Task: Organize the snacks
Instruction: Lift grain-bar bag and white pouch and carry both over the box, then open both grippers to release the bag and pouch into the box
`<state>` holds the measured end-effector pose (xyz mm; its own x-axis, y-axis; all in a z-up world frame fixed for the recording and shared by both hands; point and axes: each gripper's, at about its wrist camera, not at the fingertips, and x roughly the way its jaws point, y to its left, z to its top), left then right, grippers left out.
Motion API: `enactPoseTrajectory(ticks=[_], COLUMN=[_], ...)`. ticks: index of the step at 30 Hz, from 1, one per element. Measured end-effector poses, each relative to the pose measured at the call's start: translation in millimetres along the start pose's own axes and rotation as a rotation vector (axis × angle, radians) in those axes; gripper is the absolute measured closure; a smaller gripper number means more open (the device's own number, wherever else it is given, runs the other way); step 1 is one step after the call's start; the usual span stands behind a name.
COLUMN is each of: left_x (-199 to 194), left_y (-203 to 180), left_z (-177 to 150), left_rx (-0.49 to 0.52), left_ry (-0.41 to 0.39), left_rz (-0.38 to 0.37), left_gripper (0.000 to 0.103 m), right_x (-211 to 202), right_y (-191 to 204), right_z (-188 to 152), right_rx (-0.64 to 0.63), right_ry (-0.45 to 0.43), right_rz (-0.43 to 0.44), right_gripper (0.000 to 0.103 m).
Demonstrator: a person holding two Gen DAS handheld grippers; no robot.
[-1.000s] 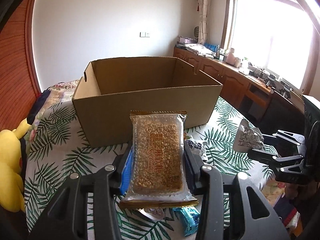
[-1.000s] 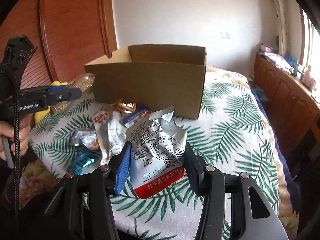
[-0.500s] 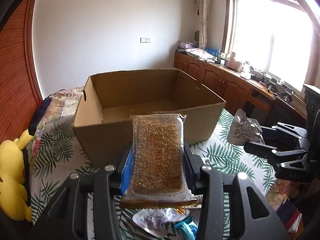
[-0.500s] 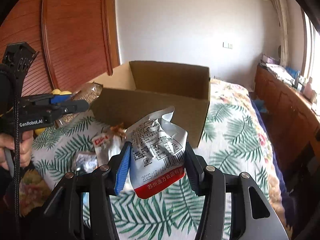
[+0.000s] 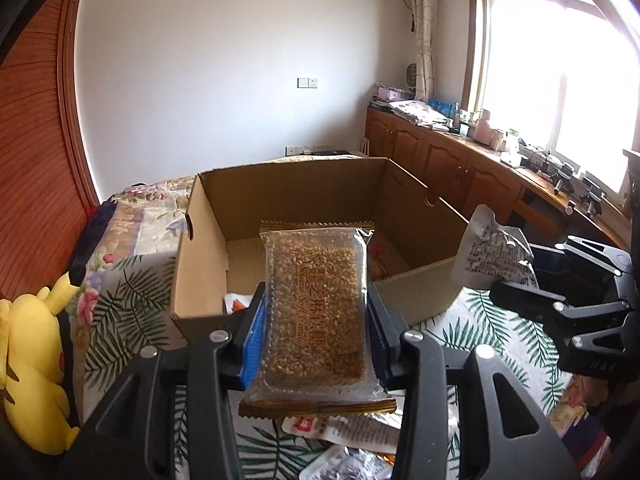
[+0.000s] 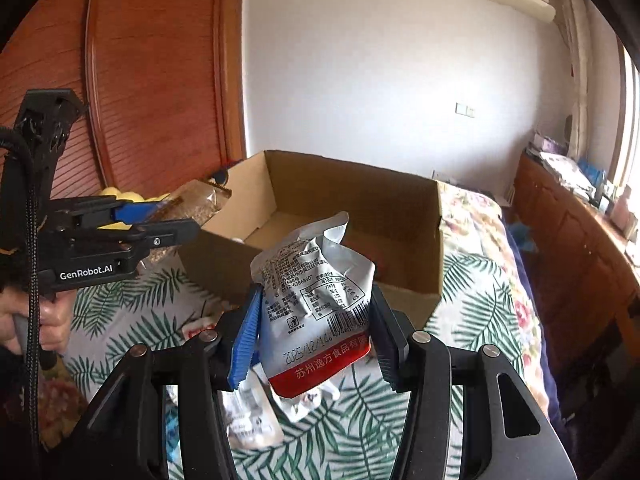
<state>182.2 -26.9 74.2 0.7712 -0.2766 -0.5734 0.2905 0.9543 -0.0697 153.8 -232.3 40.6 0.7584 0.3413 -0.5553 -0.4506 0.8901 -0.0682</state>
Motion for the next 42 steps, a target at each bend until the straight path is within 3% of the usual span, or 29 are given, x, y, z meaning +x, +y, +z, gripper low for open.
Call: enactPoseTrajectory(ticks=[10,23,28,39,42], left_x=[24,66,72,75,72], left_y=[11,15,16,20,22], left_z=[16,33,29,31,30], left_rx=[-0.018,-0.009,-0.036,-0.053,-0.068], left_ry=[0.023,0.085,0.094,0.066,0.063], left_rz=[0.032,0.086,0.065,0.09,0.077], left_gripper=[0.061,0.06,0.059,0.05,0.048], right_x=[30,62,75,95,93], right_y=[-8,-33,-36,-53,-52], right_z=[19,19,24,19,20], right_rx=[0.016,0.085,0.1,0.192,0.185], right_ry=[0.019,0.058,0.084,0.118,0.114], right_rz=[-0.022,-0.052,-0.057,-0.032,-0.04], right_gripper=[0.051,0.051,0.051,0.043,0.036])
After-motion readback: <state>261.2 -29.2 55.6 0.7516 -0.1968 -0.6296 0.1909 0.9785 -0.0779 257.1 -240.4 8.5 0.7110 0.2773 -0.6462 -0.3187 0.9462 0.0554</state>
